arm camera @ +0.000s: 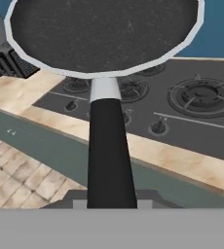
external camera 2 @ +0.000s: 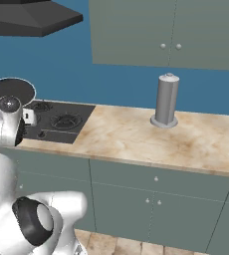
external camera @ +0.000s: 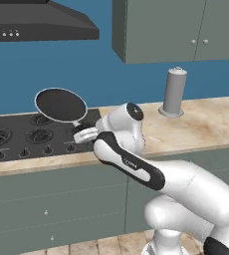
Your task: Move the pot and pan from the stove into the sink.
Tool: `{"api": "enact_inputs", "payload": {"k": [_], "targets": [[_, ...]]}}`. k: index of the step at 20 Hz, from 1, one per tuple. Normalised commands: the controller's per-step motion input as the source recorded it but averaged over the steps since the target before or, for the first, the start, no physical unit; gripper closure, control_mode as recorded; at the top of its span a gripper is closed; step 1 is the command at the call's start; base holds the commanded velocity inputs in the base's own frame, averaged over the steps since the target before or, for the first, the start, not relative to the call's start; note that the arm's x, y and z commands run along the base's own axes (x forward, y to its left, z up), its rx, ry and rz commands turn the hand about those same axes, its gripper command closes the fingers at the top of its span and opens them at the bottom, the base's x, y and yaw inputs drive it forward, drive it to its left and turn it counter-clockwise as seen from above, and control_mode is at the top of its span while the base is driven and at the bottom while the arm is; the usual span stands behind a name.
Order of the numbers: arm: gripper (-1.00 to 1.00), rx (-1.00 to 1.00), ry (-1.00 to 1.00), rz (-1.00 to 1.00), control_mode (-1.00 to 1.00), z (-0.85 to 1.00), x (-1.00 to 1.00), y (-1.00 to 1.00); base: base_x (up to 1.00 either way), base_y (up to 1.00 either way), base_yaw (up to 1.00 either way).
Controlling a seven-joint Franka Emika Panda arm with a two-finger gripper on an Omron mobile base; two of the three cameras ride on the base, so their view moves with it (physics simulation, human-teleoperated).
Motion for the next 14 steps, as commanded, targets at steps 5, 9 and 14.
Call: {"api": "enact_inputs", "payload": {"k": [5, 9, 14], "targets": [[1.00, -0.04, -0.11, 0.05, -1.00, 0.38, -1.00, -0.33, 0.00, 0.00, 0.00], [1.00, -0.04, -0.05, 0.02, -1.00, 0.23, -1.00, -0.28, 0.00, 0.00, 0.00], [1.00, -0.06, 0.02, 0.00, -1.00, 0.01, -1.00, -0.25, 0.00, 0.00, 0.00]]}}
